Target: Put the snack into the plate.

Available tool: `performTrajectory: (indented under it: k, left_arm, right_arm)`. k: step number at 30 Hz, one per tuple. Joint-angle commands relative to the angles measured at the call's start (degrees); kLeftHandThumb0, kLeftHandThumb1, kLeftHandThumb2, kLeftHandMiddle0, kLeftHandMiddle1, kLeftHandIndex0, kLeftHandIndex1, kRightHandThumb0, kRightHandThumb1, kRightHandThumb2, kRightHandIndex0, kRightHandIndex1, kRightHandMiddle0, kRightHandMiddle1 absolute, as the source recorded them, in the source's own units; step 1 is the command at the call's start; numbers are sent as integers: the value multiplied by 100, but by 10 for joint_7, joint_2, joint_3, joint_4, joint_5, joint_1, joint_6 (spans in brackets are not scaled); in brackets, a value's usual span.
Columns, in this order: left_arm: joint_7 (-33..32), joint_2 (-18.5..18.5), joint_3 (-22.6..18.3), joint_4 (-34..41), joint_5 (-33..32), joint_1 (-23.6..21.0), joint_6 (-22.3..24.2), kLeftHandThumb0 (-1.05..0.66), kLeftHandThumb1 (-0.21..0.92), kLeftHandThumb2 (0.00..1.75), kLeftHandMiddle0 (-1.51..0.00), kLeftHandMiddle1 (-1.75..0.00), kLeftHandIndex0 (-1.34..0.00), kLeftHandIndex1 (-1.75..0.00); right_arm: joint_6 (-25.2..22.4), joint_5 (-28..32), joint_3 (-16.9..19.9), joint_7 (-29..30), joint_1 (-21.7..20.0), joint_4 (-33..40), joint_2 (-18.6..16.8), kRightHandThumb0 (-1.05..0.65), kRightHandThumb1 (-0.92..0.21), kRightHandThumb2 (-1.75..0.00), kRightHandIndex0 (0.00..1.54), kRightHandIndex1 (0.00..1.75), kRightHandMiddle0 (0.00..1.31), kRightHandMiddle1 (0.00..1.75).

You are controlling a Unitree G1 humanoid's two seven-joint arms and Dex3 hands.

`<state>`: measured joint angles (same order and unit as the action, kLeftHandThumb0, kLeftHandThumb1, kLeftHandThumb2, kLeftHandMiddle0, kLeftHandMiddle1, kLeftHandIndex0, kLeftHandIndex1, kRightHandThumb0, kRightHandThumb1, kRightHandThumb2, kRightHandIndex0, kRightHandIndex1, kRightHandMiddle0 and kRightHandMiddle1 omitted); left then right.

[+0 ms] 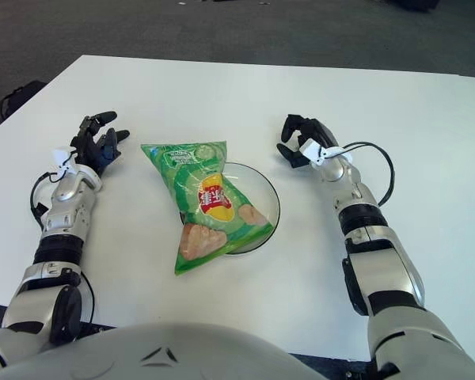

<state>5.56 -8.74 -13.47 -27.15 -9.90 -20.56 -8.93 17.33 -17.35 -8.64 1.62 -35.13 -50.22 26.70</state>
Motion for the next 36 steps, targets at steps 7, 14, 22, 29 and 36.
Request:
performTrajectory:
  k: [7,14,22,29,36]
  left_arm:
    - [32,8,27,-12,11,42,-21,-1,8,158,-83,-169,-54,-175]
    - [62,25,28,-69,-3,42,-56,-1,-5,172,-91,-174,-66,-169]
    - [74,26,32,-68,-12,41,-52,-1,-10,174,-94,-175,-76,-160]
    - [96,26,36,-46,-28,51,-16,-39,21,143,-123,-175,-66,-172]
    - [113,28,35,-42,-44,56,-2,-47,32,132,-130,-175,-61,-174]
  right_arm:
    - [-46,23,13,-32,40,-33,-27,-47,-36,-127,104,175,58,175]
    - [-53,33,23,-32,42,-28,-30,-47,-35,-127,110,175,59,175]
    - [-64,37,34,-26,49,-14,-34,-47,-34,-128,110,175,59,175]
    - [-68,42,45,-24,54,-6,-39,-48,-32,-131,111,175,61,175]
    - [-62,47,47,-25,58,-2,-39,-48,-32,-130,113,175,61,175]
